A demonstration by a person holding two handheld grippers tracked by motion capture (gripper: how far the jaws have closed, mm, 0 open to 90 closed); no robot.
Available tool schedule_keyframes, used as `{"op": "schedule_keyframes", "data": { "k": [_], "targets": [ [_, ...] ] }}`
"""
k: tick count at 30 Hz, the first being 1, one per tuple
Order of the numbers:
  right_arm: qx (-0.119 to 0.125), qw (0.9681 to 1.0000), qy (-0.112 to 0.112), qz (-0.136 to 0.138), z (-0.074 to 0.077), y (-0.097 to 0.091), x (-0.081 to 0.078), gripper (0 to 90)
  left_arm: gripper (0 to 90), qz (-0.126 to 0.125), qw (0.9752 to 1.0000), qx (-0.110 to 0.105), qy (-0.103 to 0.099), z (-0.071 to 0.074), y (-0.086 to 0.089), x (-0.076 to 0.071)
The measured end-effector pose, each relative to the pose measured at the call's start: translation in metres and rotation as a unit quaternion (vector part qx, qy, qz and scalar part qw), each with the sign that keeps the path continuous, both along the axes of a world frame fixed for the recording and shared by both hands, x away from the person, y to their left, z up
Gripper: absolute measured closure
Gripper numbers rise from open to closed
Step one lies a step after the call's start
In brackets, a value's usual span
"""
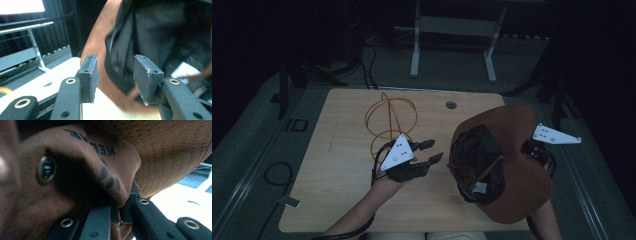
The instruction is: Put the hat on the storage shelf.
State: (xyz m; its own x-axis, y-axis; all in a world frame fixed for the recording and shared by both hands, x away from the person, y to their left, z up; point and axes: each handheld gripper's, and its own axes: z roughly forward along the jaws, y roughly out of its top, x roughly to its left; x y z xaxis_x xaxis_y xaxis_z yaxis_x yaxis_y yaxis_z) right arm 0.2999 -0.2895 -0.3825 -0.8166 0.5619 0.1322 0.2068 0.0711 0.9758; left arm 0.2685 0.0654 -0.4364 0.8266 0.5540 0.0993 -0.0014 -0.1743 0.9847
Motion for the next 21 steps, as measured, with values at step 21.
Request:
{"op": "schedule_keyframes", "data": {
  "k": [21],
  "targets": [
    [0.005,0.9960,-0.017,-0.087,0.037,0.041,0.077,86.9,46.9,0.135,0.9878,0.022,0.073,-0.077,0.098,-0.038]
  ]
}}
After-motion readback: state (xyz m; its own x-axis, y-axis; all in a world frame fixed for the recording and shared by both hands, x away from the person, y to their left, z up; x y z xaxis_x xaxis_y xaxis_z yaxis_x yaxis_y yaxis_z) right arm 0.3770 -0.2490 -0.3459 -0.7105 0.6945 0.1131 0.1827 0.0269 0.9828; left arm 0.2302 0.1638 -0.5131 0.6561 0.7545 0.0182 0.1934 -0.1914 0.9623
